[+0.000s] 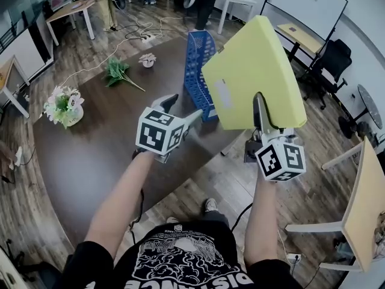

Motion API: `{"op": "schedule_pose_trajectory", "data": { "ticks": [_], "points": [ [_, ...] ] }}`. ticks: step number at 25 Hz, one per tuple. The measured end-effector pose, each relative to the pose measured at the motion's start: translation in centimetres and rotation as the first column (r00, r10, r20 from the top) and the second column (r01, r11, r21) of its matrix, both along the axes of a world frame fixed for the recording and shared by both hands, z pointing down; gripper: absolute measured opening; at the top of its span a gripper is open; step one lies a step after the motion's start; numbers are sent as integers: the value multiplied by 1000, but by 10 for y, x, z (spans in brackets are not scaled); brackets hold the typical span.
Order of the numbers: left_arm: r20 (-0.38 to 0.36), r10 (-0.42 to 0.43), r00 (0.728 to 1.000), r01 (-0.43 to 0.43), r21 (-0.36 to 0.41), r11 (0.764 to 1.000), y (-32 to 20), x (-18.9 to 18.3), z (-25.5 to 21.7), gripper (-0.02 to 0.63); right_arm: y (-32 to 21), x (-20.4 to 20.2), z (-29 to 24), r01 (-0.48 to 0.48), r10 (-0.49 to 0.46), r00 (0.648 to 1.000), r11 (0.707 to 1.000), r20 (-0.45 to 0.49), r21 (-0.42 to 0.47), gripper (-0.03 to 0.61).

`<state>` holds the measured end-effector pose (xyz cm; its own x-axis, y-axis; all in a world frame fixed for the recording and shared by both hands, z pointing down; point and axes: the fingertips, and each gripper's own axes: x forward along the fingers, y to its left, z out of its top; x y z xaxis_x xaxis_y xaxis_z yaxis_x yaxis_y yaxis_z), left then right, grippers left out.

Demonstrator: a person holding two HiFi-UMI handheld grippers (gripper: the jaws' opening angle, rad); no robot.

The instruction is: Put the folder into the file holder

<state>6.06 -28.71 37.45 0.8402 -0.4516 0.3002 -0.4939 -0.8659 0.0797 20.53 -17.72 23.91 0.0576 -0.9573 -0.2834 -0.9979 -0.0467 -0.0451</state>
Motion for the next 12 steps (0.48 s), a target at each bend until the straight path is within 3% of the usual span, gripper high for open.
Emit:
{"op": "schedule_pose_trajectory", "data": {
  "ticks": [12],
  "points": [
    [9, -57, 998, 57, -16, 998, -25, -8, 10, 359, -59, 15, 0, -50, 52, 998, 997, 43, -53, 196]
  ]
}}
